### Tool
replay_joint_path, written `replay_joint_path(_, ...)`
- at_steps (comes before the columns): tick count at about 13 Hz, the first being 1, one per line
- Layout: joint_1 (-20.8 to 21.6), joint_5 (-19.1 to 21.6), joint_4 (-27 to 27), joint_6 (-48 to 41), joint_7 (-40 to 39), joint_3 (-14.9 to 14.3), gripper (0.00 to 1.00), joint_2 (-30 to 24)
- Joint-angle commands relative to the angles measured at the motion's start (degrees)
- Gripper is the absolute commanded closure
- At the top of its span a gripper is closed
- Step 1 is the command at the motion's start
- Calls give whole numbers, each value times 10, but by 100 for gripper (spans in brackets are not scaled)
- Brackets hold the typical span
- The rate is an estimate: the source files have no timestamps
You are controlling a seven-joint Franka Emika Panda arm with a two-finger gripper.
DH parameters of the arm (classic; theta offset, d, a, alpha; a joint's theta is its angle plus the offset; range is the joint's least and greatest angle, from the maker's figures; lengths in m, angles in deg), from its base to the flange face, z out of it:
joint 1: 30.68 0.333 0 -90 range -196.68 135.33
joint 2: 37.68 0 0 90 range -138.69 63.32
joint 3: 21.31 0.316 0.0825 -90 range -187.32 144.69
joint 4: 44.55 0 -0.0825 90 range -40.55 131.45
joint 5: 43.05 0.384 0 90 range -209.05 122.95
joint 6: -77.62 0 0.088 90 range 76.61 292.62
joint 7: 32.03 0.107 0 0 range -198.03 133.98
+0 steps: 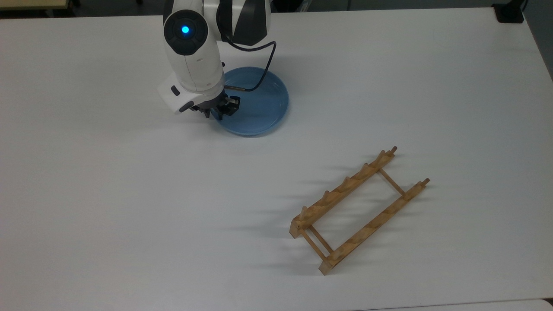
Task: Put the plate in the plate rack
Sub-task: 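Lift the plate by its rim and carry it toward the wooden rack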
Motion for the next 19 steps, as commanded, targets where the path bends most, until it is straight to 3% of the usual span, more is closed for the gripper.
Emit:
replay_joint_path(1, 2, 7, 0, 14, 4, 2, 100, 4)
replay_joint_path(4, 2, 7, -9, 7, 3, 2, 100, -8)
replay_joint_path(7, -3, 7, -11, -11, -14, 25, 100, -45)
replay_joint_path(10, -2, 8, -55, -62, -29, 26, 100, -71)
replay_joint_path(15, -2, 7, -78, -63, -31, 41, 100, -127)
replay_joint_path(17, 0, -3, -111, -62, -23, 74, 100, -146)
replay_joint_path(19, 0, -41, -154, -62, 12, 114, 100, -146)
